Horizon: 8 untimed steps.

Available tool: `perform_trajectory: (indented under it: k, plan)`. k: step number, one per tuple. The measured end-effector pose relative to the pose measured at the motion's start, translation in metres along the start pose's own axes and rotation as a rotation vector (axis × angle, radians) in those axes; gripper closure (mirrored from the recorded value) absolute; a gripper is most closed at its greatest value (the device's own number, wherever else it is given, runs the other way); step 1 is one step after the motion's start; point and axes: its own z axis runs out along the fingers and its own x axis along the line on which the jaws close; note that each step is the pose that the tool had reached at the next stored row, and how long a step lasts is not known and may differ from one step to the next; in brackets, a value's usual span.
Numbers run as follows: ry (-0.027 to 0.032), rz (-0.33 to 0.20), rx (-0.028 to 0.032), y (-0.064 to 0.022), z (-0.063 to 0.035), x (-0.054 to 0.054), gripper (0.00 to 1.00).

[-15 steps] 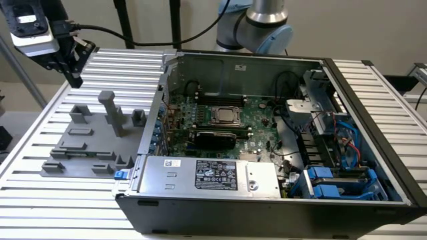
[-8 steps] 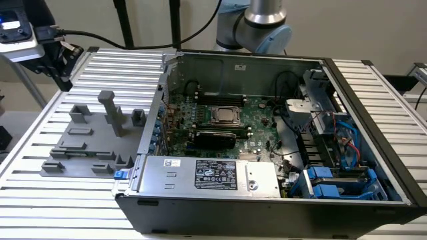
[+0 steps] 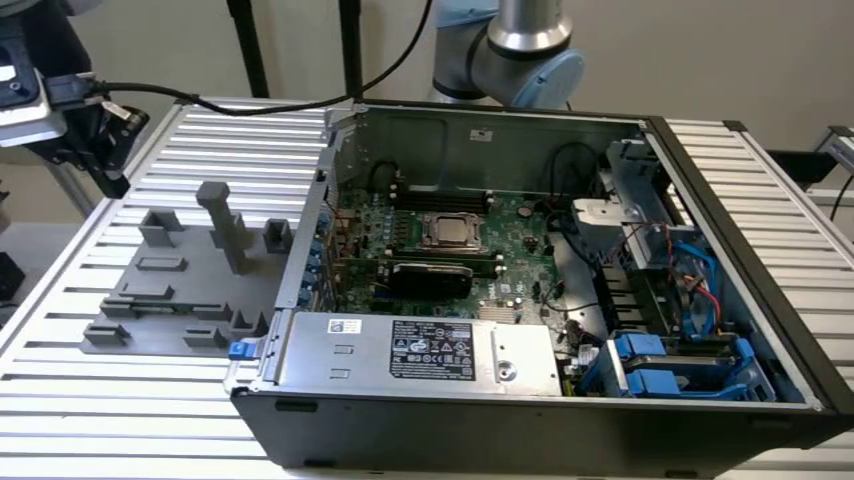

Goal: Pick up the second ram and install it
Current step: 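Reach for the second ram, then pick up the second ram and move it above second insertion slot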

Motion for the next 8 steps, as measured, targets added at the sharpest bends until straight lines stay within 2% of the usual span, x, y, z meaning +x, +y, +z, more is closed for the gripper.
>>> perform_trajectory:
  k: [8]
  plan:
    - [0.0000,0.000,0.0000,-0.0023,0.0019,0.0009,0.89]
